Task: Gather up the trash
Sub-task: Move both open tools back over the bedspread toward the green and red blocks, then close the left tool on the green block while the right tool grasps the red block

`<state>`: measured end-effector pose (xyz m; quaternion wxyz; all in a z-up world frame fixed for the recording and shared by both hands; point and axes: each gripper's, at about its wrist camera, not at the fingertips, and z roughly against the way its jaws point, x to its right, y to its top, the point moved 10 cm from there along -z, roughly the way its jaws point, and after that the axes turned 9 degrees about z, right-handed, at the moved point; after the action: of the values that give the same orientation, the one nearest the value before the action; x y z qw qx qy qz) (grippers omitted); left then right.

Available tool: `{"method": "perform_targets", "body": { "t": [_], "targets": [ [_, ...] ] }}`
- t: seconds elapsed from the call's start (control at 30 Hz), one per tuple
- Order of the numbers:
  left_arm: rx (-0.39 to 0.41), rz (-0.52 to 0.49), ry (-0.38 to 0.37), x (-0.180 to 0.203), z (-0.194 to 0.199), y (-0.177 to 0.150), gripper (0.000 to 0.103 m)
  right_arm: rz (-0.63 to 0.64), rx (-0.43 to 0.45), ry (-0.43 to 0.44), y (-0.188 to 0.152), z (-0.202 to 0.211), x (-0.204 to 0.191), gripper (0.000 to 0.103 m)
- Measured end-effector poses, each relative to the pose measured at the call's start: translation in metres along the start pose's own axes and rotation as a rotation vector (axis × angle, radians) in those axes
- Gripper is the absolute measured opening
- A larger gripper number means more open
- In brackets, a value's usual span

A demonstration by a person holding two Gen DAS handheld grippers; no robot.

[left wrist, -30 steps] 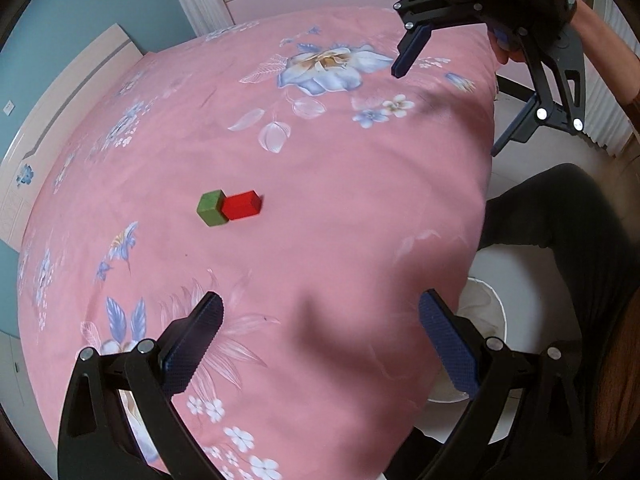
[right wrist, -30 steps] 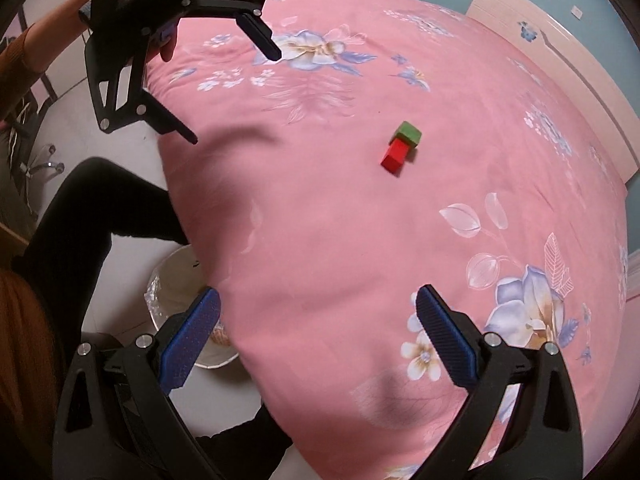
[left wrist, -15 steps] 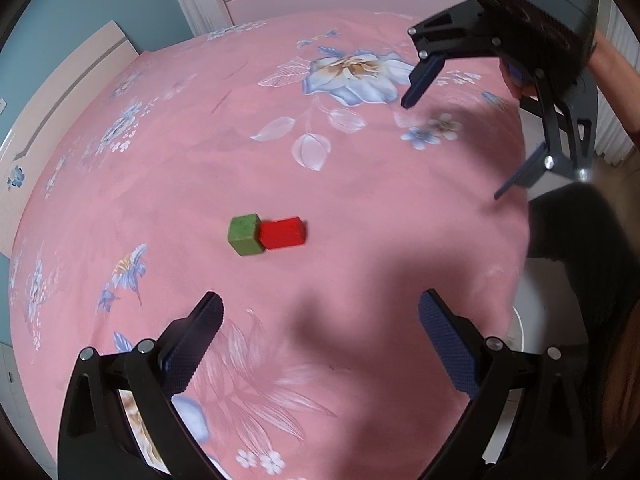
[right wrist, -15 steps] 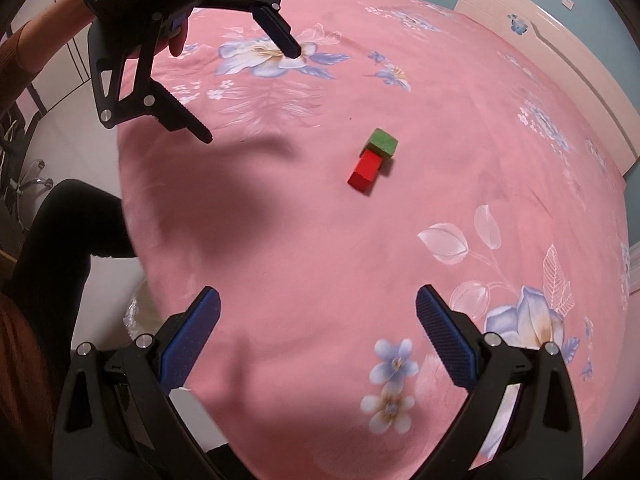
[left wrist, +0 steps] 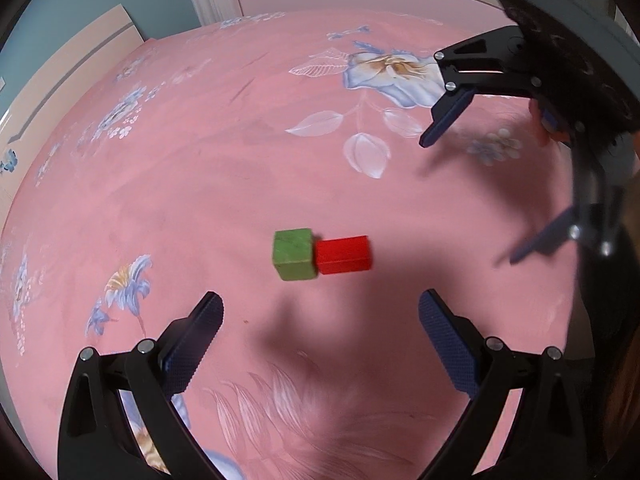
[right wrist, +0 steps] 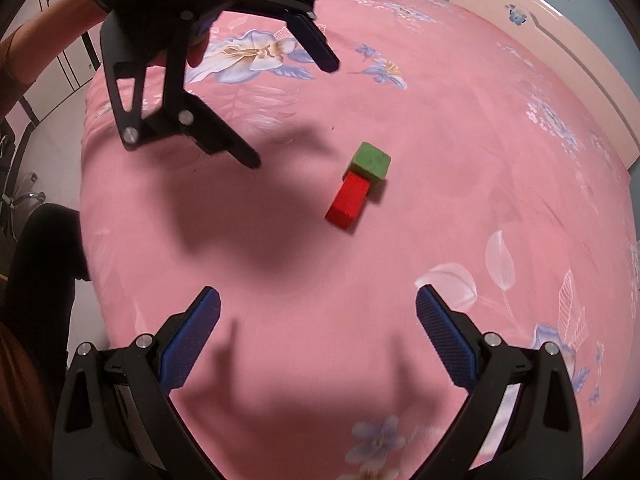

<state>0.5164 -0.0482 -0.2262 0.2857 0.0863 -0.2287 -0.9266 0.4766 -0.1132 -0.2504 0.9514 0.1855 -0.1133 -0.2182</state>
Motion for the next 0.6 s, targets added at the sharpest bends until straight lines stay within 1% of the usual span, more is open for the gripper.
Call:
{"method": "perform_targets", "body": {
  "t": [0.27, 0.33, 0.5, 0.53, 0.57, 0.6],
  "targets": [
    [-0.008, 0.040, -0.011, -0.020, -0.027, 0.005, 0.099, 0.006, 0.002, 0.009, 0.017, -0.020, 0.010, 0.096],
    [-0.006, 0.034, -0.010, -0.021, -0.031, 0.007, 0.099, 0.007, 0.009, 0.009, 0.021, -0.024, 0.012, 0.096],
    [-0.014, 0.042, -0.016, -0.026, -0.041, 0.011, 0.099, -0.018, 0.021, 0.038, 0.030, -0.035, 0.017, 0.096],
    [-0.013, 0.041, -0.013, -0.027, -0.042, 0.012, 0.099, -0.021, 0.021, 0.043, 0.031, -0.038, 0.017, 0.093],
    [-0.016, 0.045, -0.013, -0.029, -0.044, 0.013, 0.099, -0.023, 0.019, 0.050, 0.032, -0.041, 0.018, 0.084],
    [-0.019, 0.043, -0.016, -0.029, -0.045, 0.013, 0.099, -0.024, 0.018, 0.048, 0.033, -0.044, 0.020, 0.082]
  ]
}}
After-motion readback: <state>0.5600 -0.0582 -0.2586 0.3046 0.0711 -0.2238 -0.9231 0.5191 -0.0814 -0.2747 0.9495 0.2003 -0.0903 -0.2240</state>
